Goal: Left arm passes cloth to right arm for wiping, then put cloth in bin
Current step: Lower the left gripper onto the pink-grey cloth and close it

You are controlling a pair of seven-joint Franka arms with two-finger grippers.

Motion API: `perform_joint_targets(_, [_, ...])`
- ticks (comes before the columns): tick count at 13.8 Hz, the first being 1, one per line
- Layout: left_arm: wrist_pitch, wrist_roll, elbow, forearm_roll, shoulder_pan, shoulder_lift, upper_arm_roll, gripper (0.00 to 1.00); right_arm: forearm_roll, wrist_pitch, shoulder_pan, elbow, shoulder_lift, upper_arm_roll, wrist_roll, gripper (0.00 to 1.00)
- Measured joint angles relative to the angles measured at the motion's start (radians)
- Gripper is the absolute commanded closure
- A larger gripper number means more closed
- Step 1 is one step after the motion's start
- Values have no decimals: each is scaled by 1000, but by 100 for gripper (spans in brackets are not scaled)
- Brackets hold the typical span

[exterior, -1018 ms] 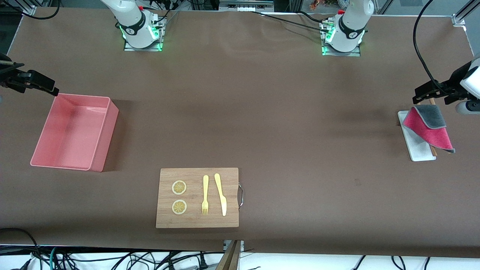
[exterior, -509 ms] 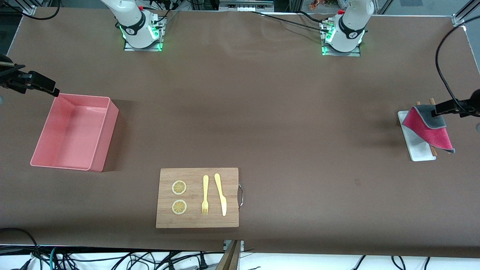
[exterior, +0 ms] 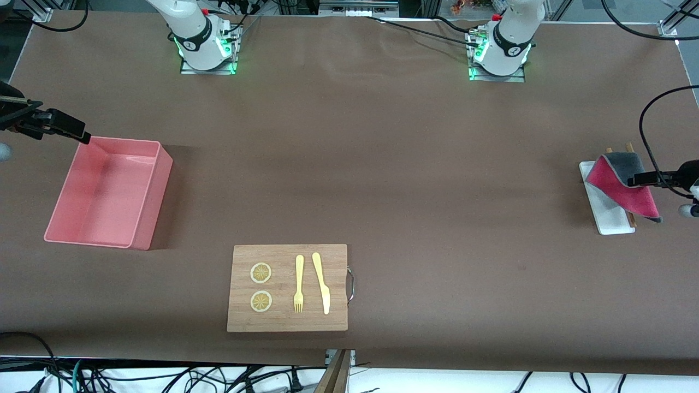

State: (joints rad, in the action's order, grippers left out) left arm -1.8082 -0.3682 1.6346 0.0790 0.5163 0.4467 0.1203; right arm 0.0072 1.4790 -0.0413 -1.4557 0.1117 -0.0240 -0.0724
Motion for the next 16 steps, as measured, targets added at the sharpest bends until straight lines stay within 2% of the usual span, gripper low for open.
perform_joint_targets(2, [0, -32, -25, 1, 6, 35, 0, 0, 0, 0, 1, 0, 1, -2, 0, 0])
perform_joint_targets(6, [0, -109, -73, 1, 36, 87, -3, 24, 1, -7, 2, -4, 17, -4, 0, 0])
perform_joint_targets(11, [0, -130, -82, 25, 51, 103, -4, 34, 1, -7, 3, -4, 37, -10, 0, 0])
perform_joint_targets(13, [1, -130, -82, 28, 55, 103, -4, 43, 1, -7, 3, -4, 39, -10, 0, 0])
perform_joint_targets(16, [2, -131, -82, 29, 64, 105, -4, 51, 1, -8, 3, -5, 46, -10, 0, 0])
